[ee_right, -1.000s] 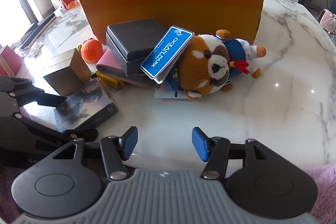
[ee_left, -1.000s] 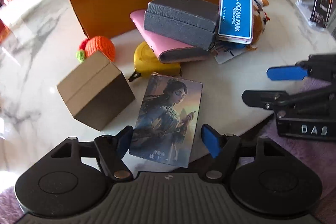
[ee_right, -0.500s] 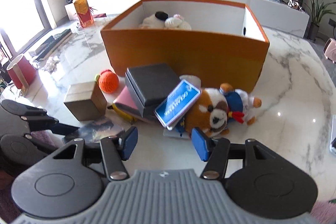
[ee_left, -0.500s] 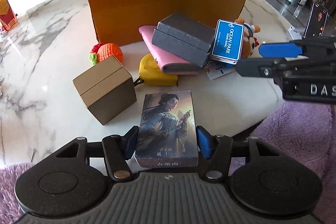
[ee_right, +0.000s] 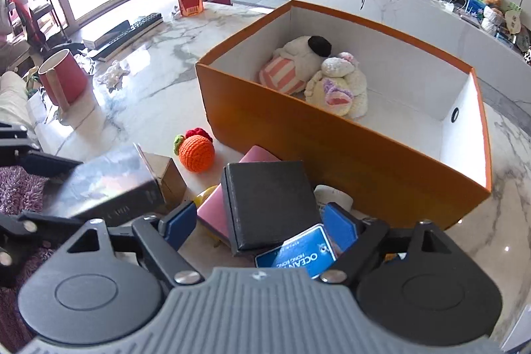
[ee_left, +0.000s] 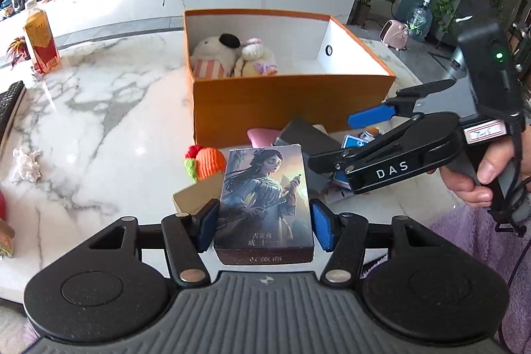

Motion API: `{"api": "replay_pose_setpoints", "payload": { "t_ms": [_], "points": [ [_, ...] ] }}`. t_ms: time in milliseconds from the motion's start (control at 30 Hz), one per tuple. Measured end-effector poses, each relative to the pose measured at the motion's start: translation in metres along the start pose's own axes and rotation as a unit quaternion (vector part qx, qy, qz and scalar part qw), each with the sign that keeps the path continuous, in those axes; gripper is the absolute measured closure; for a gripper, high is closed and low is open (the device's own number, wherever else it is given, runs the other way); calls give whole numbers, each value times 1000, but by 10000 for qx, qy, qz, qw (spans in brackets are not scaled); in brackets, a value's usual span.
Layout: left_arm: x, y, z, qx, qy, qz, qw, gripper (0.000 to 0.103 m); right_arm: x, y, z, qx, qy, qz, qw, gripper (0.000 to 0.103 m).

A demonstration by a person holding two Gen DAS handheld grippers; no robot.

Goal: Organize objects
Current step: 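Grasp the illustrated card box with left tool while right tool grasps the dark grey box, then carry the card box and grey box over the orange box with both tools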

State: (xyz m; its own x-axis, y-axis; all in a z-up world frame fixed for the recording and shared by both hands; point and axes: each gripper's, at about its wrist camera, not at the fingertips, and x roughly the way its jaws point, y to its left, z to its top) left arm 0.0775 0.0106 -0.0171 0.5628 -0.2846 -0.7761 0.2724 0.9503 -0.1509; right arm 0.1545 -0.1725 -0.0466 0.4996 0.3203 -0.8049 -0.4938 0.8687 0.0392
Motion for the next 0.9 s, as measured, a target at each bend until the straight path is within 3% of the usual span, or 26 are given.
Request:
{"api": "replay_pose_setpoints", "payload": {
  "t_ms": [100,367,467,500,667,800,833,867,900],
  "points": [
    [-5,9,16,-46,-107,-36,9999,36,19,-14,15,109,420,229,9988,17],
    [6,21,64,14,-316,-167,9994,36,50,-40,30,743,922,824,9895,17],
    [15,23,80,113,-313,-151,9993,36,56,-43,31,881,938,894,9876,21],
    [18,22,85,165,-298,-155,9993,36,57,-43,31,871,930,866,9881,28],
    [37,22,108,460,-151,-225,9986,36,56,-47,31,927,888,924,9874,29],
    [49,20,126,1063,55,-311,9938,36,38,-53,37,1025,643,1093,9866,30],
    [52,19,130,1216,126,-342,9919,36,31,-55,39,1054,544,1178,9859,71],
    [56,18,135,1398,192,-355,9894,36,23,-60,43,1183,486,1372,9823,100],
    [58,16,139,1551,245,-346,9870,36,16,-66,47,1391,453,1434,9788,92]
  ]
}}
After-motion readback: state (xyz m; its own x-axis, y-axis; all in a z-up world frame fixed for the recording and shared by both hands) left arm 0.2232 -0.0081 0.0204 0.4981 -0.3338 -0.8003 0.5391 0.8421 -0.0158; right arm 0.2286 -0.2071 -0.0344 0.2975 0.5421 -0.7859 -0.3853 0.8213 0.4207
